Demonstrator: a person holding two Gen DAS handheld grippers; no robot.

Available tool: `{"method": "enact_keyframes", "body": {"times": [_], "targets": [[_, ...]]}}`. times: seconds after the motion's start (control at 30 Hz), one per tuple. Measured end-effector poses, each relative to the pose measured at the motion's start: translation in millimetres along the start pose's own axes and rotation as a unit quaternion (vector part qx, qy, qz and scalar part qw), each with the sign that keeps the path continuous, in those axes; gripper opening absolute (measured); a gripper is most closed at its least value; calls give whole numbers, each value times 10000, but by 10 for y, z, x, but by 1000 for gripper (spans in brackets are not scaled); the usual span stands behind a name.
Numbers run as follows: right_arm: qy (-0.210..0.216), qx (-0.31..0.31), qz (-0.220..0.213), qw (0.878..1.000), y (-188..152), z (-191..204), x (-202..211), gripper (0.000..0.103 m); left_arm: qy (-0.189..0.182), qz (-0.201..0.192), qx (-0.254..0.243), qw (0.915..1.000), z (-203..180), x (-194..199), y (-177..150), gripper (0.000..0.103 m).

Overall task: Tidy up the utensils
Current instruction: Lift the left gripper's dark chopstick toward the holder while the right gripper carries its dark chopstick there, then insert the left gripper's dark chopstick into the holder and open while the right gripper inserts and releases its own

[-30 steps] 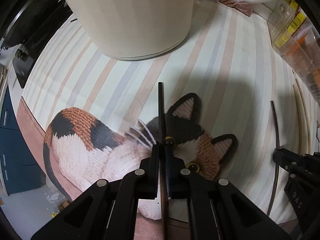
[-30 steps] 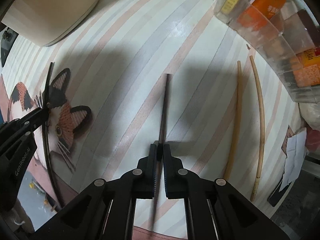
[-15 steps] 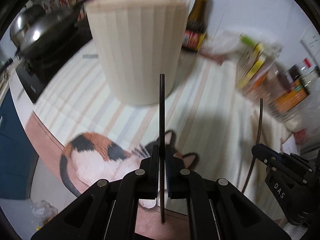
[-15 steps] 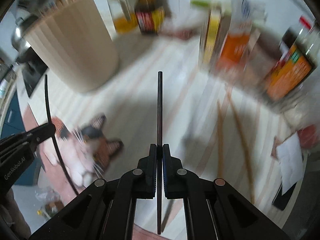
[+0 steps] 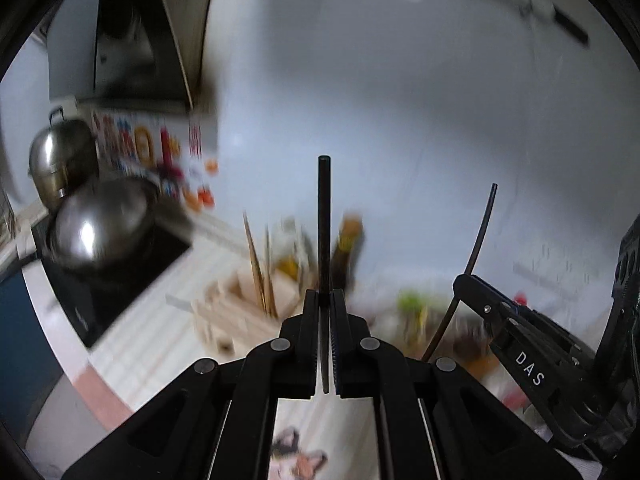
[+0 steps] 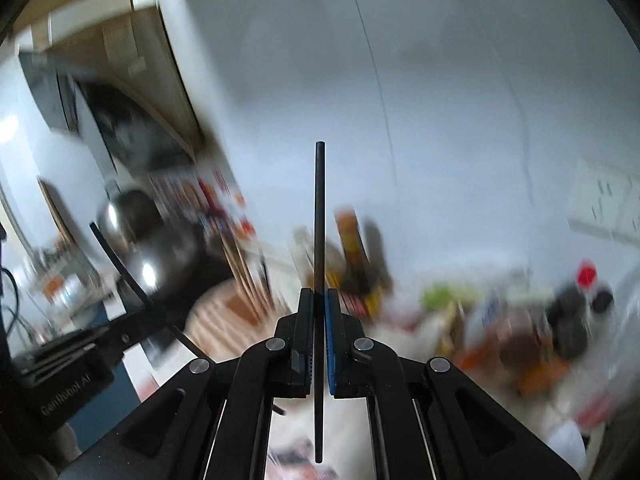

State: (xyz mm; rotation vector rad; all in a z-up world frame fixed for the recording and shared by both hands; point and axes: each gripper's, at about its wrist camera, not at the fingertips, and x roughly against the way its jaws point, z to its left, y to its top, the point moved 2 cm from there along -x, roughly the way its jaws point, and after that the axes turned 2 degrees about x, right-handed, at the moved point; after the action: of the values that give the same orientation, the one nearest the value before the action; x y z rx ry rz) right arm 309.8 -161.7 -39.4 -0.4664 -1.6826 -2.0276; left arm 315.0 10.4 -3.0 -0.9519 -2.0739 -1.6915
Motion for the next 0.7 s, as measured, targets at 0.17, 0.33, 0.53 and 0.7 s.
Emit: {"method": "enact_keyframes", "body": {"times": [0.17,0.33,0.53,0.7], "targets": [[197,-240,-187,9993,481,166,-341,5,170,-172,29,9997,166,-188,609,3],[303,-275,-68,9991,520,288,-916,5,380,98,171,9991,432,-638,804,3],[351,-200,-61,9992,483,413,-1307,5,500,441,237,9975,618,-1027,754,3],[392,-171,-65,9991,458,433,-1440,5,414,672,272,9965,653,-1158,650,3]]}}
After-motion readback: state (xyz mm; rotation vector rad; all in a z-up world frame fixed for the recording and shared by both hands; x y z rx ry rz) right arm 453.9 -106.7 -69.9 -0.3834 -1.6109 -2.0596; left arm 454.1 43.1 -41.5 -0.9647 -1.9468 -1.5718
